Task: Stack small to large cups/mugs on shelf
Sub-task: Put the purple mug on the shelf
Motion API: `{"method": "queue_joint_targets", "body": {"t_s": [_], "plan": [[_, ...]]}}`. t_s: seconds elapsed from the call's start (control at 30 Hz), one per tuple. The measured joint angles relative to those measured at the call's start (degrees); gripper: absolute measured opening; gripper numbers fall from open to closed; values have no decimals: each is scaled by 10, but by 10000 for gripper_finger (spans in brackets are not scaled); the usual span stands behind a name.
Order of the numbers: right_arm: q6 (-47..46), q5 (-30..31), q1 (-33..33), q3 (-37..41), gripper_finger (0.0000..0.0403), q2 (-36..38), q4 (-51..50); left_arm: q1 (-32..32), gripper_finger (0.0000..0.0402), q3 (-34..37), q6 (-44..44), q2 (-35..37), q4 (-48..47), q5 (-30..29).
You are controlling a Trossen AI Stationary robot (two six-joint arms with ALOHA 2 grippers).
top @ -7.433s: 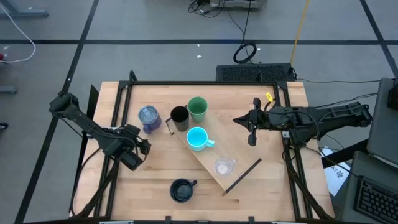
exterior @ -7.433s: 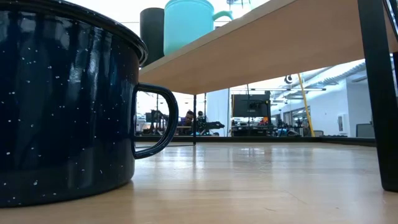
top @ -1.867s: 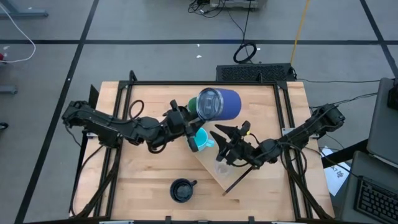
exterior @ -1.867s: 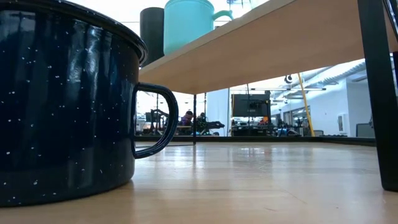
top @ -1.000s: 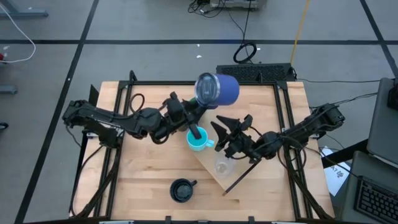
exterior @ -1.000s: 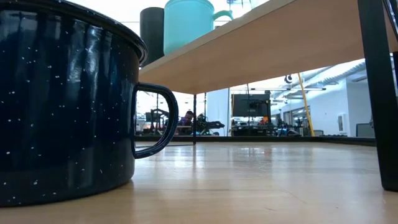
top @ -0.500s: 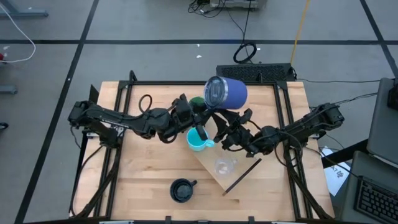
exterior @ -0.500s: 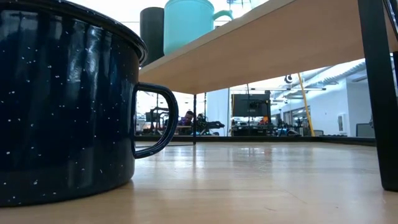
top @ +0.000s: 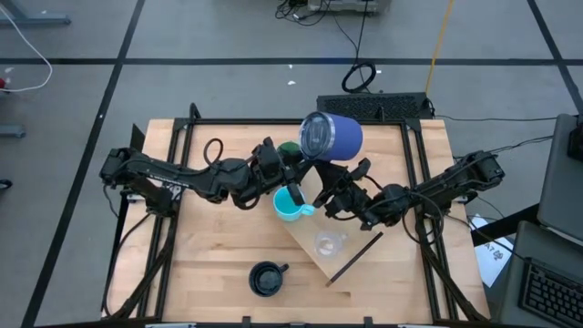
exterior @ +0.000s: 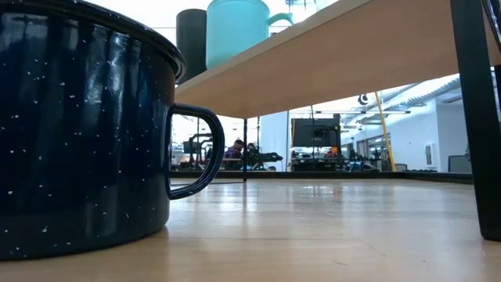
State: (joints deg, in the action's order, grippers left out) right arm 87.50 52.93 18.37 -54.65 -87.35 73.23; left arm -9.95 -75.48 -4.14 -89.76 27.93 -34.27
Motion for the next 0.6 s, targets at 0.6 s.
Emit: {"method": "queue_joint_targets", "body": {"t_s": [0.6], "plan": [[-12, 43, 36, 0, 2, 0, -1, -18, 211, 0, 40, 0, 3, 25]]}}
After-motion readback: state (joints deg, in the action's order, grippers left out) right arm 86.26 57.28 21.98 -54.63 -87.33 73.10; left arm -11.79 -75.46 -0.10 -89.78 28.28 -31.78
